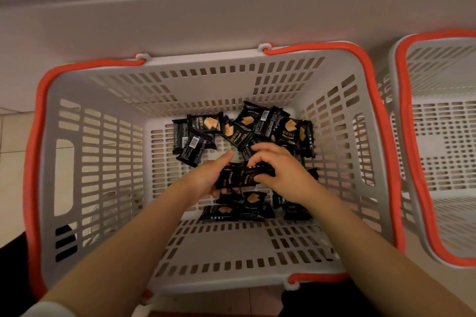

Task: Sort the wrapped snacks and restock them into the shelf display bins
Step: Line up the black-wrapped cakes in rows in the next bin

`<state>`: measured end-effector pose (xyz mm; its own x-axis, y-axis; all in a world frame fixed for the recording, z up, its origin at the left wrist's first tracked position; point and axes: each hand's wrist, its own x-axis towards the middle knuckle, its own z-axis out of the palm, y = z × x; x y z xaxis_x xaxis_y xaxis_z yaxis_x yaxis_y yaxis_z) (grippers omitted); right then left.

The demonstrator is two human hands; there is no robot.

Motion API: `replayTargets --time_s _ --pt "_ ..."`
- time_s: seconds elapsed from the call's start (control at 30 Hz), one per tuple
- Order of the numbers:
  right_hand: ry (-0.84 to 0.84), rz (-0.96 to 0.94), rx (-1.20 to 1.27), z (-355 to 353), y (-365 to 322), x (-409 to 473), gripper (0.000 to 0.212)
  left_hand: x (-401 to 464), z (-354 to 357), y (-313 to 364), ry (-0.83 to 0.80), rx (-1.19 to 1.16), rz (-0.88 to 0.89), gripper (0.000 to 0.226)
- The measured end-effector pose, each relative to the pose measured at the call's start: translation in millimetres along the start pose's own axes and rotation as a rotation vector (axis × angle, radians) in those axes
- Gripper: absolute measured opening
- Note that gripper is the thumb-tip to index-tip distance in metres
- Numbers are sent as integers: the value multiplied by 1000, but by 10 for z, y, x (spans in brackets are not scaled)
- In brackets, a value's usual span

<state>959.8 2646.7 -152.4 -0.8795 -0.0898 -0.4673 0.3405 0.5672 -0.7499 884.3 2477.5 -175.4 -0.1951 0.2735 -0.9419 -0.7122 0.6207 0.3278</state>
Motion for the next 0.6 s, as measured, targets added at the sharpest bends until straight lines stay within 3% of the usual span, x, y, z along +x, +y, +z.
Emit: replayTargets --time_s 0.17,0.2,0.27,0.3,0.37,0.4,0.5,0.6 --pt "-96 68 53 74 -54 93 25 59 -41 -55 -82 -66 92 81" --pt "-86 94 58 90 -45 113 28 62 -57 -85 -56 -109 112 78" --pt "-63 169 41 126 4 154 41 65 -111 -169 179 -134 166 56" --pt "-47 215 25 150 35 170 47 90 -166 -241 358 -60 195 42" --pt "-10 310 66 196 90 180 48 169 -317 -421 653 306 216 26" --pt "3 360 161 220 111 175 43 204 -396 -509 696 491 204 28" --pt "10 486 514 285 131 142 27 296 -505 -731 615 928 101 48" --pt "-7 524 577 313 142 131 28 356 -457 -808 624 1186 66 61"
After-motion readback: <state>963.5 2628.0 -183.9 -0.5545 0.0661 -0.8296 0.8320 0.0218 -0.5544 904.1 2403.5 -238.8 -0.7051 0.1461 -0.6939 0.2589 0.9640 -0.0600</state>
